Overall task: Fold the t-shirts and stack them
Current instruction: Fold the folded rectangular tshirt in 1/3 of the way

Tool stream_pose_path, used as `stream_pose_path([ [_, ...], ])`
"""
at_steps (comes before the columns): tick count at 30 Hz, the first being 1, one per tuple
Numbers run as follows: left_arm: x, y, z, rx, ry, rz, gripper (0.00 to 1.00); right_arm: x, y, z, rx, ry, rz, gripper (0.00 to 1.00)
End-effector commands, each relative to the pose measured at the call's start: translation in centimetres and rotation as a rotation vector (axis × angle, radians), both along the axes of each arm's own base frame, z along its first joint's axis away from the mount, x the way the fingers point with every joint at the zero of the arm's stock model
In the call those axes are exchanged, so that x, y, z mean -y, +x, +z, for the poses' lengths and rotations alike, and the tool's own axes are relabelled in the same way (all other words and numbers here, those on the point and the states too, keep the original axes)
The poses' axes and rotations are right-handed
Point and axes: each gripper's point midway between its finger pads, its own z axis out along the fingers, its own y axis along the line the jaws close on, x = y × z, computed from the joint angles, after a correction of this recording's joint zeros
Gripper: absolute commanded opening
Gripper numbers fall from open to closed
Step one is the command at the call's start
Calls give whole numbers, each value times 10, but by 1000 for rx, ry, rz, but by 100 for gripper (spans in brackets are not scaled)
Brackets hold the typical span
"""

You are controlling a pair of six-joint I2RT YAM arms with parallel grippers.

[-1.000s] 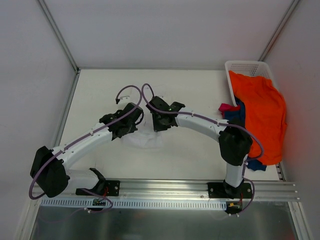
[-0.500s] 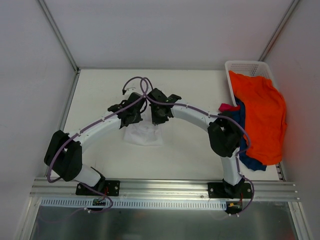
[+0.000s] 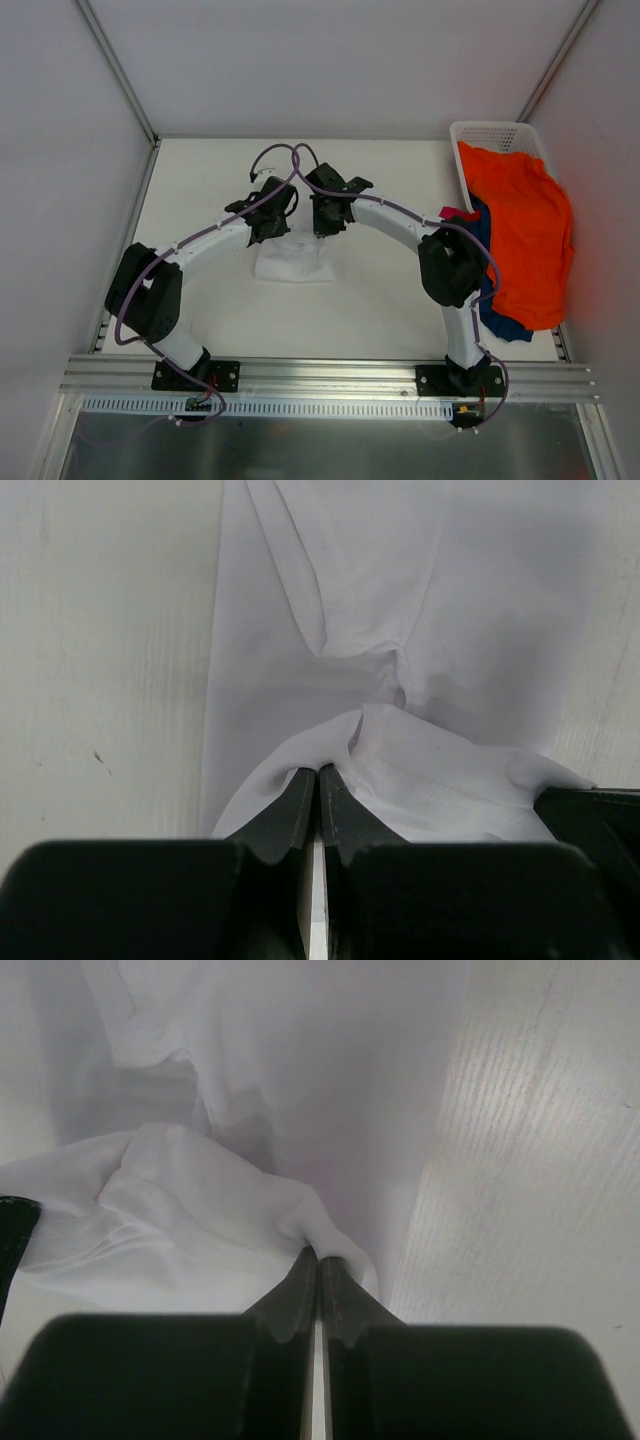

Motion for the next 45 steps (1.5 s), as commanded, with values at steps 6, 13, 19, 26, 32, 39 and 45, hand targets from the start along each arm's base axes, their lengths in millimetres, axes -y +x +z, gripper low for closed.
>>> stream_pose_path([
  [6,-2,15,-7,12,-7,42,32,6,14,-3,7,-2,-15,14],
  [13,-19,15,-29,-1,62,120,99,17,21,-15,19,-43,-45,100],
  [19,-20,20,-22,17,59,127,99,21,20,-6,36,-43,-54,99],
  [26,-18,22,33,130,12,82,99,31,15,62,148,-6,-40,100],
  [32,-27,3,71,210,-37,51,99,-3,-10,133,236,81,79,75],
  [39,-44,-23,79,235,-28,32,99,-46,-36,92,87,167,110,1],
  [45,-56,-38,81,255,-19,30,99,-66,-52,43,6,139,118,0],
])
